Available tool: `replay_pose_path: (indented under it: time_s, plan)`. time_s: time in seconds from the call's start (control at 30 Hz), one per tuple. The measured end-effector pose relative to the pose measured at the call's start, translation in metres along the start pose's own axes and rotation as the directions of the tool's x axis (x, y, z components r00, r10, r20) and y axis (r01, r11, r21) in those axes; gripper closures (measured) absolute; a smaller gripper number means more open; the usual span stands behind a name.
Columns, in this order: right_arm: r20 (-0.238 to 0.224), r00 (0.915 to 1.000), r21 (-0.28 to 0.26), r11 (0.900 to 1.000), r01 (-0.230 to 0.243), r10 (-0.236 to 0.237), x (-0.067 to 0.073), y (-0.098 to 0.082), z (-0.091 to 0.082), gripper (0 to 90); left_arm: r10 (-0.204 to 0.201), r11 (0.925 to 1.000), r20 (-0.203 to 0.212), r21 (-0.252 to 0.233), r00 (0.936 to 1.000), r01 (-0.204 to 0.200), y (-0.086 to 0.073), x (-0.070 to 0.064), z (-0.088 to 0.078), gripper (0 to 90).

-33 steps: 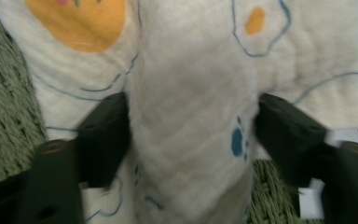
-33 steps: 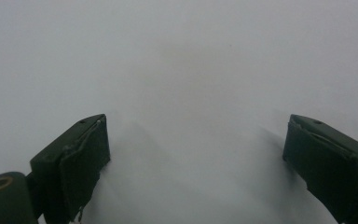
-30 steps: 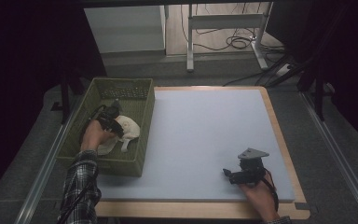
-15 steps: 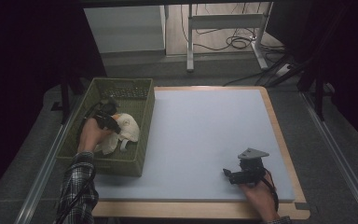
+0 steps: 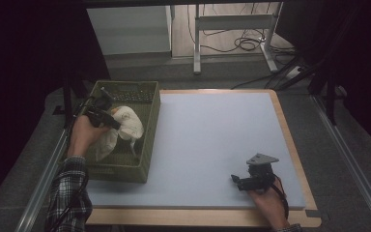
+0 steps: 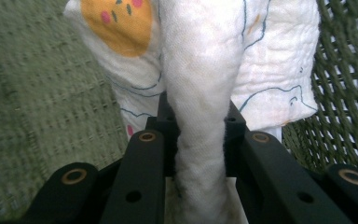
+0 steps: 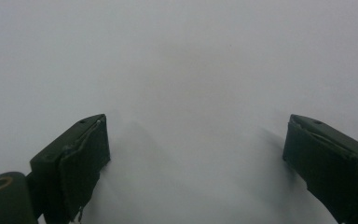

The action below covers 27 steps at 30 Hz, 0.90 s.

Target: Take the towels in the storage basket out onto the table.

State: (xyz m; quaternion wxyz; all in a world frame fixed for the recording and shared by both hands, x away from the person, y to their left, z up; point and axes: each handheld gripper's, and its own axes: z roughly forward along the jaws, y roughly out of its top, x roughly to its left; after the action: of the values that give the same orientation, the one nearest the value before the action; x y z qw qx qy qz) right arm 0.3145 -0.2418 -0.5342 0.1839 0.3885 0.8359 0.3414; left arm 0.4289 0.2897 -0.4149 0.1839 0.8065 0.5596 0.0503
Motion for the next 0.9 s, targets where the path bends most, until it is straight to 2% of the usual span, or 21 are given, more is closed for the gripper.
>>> replay_pose_path:
  time_s: [0.23, 0.43, 0.6, 0.9]
  plan:
    - [0.001, 1.0000, 0.000, 1.000, 0.000, 0.000, 0.000, 0.000, 0.000, 7.2, 0.006, 0.9995, -0.002, -0.031, 1.0000, -0.006, -0.005, -0.003, -0.026, 76.5]
    - [0.001, 1.0000, 0.000, 1.000, 0.000, 0.000, 0.000, 0.000, 0.000, 7.2, 0.027, 0.9984, 0.009, -0.049, 0.9996, -0.027, -0.005, -0.010, -0.043, 76.2]
    - [0.001, 1.0000, 0.000, 1.000, 0.000, 0.000, 0.000, 0.000, 0.000, 7.2, 0.070, 0.9964, 0.007, -0.048, 0.9975, -0.069, 0.000, -0.023, -0.055, 76.0]
    - [0.000, 1.0000, 0.000, 1.000, -0.001, 0.001, 0.000, 0.000, 0.000, 7.2, 0.137, 0.9901, 0.006, -0.033, 0.9906, -0.136, 0.014, -0.049, -0.066, 75.8]
